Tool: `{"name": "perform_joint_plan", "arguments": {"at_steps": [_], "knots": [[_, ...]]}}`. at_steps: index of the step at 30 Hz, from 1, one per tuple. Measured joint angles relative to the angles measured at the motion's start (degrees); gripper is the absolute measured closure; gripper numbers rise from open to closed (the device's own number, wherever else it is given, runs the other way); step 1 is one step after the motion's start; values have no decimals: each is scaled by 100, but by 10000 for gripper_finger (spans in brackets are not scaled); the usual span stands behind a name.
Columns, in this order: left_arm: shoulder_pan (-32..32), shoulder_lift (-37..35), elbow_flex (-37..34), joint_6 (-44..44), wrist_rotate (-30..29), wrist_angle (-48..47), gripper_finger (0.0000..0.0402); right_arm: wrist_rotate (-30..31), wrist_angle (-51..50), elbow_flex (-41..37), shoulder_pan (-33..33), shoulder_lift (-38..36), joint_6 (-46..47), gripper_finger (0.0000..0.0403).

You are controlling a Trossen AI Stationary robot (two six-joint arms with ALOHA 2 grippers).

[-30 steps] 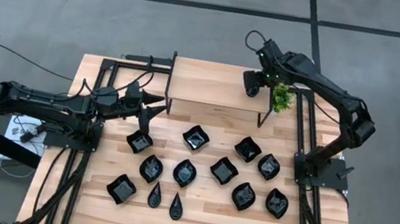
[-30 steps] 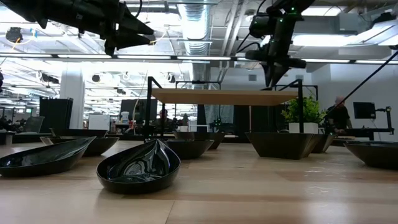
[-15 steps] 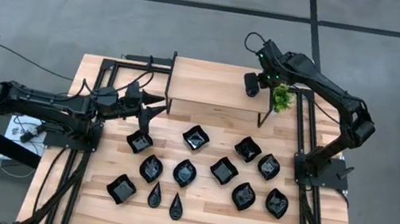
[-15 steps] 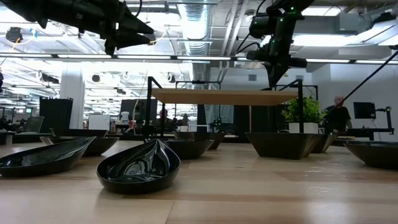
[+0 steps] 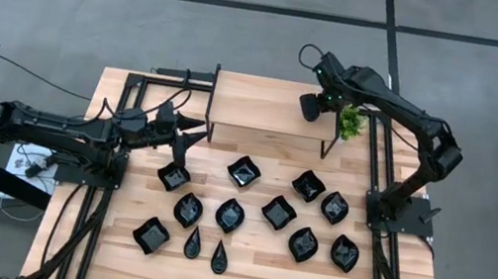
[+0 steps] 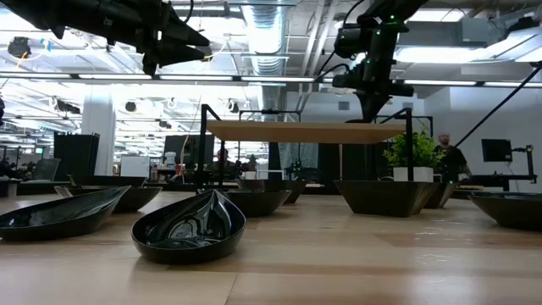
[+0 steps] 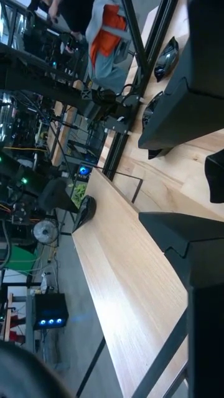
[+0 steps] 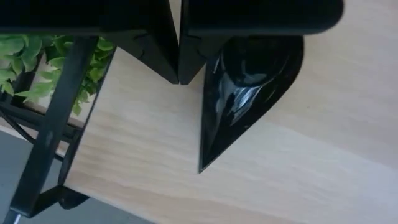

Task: Pick & Place Mini shaped plates
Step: Stack the drop-shaped plate on top of the other drop-shaped plates on the shelf

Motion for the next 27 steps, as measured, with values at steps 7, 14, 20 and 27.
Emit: {"name": "perform_joint_plan", "arguments": {"at_steps": [7, 14, 20, 27], "knots": [[2, 0, 0, 0, -2, 0, 226, 49, 5, 0, 145, -269, 4, 402], [2, 0, 0, 13, -2, 2, 226, -8, 33, -143, 273, -202, -23, 402], [0, -2, 0, 2, -2, 0, 225, -11, -179, -181, 712, -419, 42, 402], [-37, 0, 2, -415, 334, 0, 226, 1, -192, -181, 1774, -1427, 452, 402]]}}
